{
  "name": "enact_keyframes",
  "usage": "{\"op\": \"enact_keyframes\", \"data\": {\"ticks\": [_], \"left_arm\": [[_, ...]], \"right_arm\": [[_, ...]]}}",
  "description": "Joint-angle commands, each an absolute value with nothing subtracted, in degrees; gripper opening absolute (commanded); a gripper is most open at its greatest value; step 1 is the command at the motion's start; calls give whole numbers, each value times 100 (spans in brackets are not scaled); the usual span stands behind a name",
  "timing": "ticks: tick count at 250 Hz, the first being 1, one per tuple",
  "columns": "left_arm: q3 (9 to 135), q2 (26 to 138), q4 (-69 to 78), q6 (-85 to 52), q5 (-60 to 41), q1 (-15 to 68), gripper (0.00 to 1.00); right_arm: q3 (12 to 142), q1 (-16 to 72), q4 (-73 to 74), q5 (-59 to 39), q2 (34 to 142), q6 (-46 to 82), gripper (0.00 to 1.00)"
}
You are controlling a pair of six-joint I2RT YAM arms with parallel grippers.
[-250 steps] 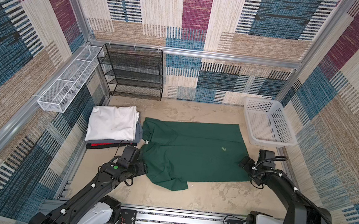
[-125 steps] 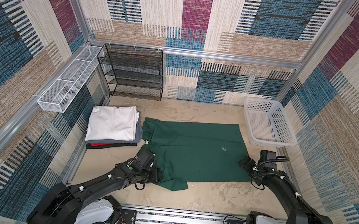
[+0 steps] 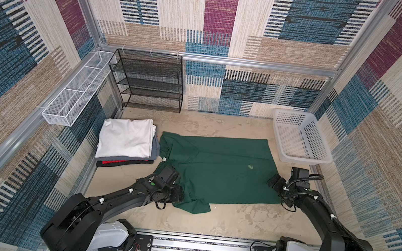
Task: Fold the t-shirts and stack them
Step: 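Grasp the near hem with the right gripper while the left grasps the sleeve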
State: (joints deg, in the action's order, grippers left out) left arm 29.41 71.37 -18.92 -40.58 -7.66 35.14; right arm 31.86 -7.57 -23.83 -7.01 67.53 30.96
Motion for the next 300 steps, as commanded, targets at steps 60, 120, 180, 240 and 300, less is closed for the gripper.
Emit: {"op": "enact_keyframes", "data": {"ticks": [60, 120, 180, 240, 300], "left_arm": [[2862, 6464, -3832, -4376, 538, 3132, 64], [2796, 6094, -3766, -4021, 271, 2050, 66], [3597, 6137, -4204, -3379, 73, 2052, 70], [3978, 5572, -4501, -3400, 211, 2777, 74], [4062, 6075, -4134, -3310, 50, 3822, 74]], "right_arm": [[3259, -756, -2347, -493, 6796, 2965, 99], [3209, -756, -2270, -519, 6853, 2939, 99], [3234, -756, -2492, -778, 6773, 2908, 98], [3257, -149, -3164, -928, 6375, 3470, 99], [3516, 972, -4109, -551, 6663, 4117, 99]]}}
